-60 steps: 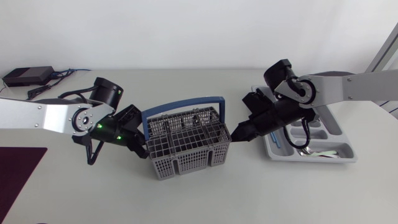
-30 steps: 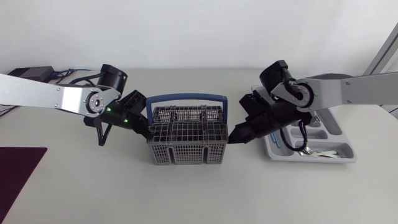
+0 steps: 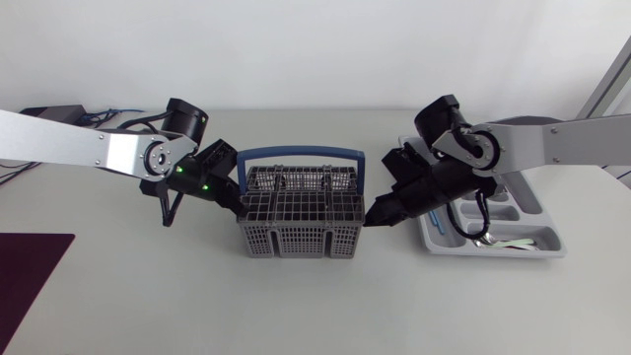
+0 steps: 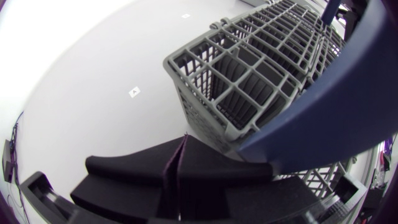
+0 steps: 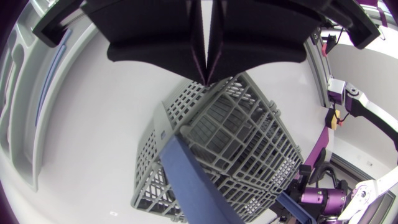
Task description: Unload the cutlery basket into the drawer organizer.
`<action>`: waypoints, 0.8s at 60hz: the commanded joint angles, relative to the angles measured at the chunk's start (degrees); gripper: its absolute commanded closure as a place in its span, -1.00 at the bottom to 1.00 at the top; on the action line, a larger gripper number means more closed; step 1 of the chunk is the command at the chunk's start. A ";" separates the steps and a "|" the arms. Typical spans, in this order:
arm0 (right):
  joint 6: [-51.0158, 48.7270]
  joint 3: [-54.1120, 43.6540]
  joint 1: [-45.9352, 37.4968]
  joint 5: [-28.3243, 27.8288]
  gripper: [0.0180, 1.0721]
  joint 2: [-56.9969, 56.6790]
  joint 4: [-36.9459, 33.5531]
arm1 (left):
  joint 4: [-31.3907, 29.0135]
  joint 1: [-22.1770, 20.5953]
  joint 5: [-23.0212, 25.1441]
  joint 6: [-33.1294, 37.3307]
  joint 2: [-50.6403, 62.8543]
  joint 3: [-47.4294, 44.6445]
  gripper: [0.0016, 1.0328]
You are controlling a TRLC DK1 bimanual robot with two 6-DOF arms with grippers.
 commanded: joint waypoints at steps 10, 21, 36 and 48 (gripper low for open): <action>1.00 0.96 0.53 -0.51 0.89 -1.05 3.12 | 0.10 -2.73 1.18 -0.43 0.85 1.85 0.74; 0.91 0.87 0.53 0.20 0.89 -1.05 3.20 | 0.19 -2.46 1.09 -0.51 2.00 2.28 0.74; 0.65 -0.62 0.53 0.37 0.89 -1.32 3.64 | 0.45 -1.15 0.91 -0.51 2.96 2.99 0.74; 0.73 -1.59 0.88 0.55 0.89 -1.76 3.91 | 0.54 -0.36 0.91 -0.43 3.58 2.99 0.74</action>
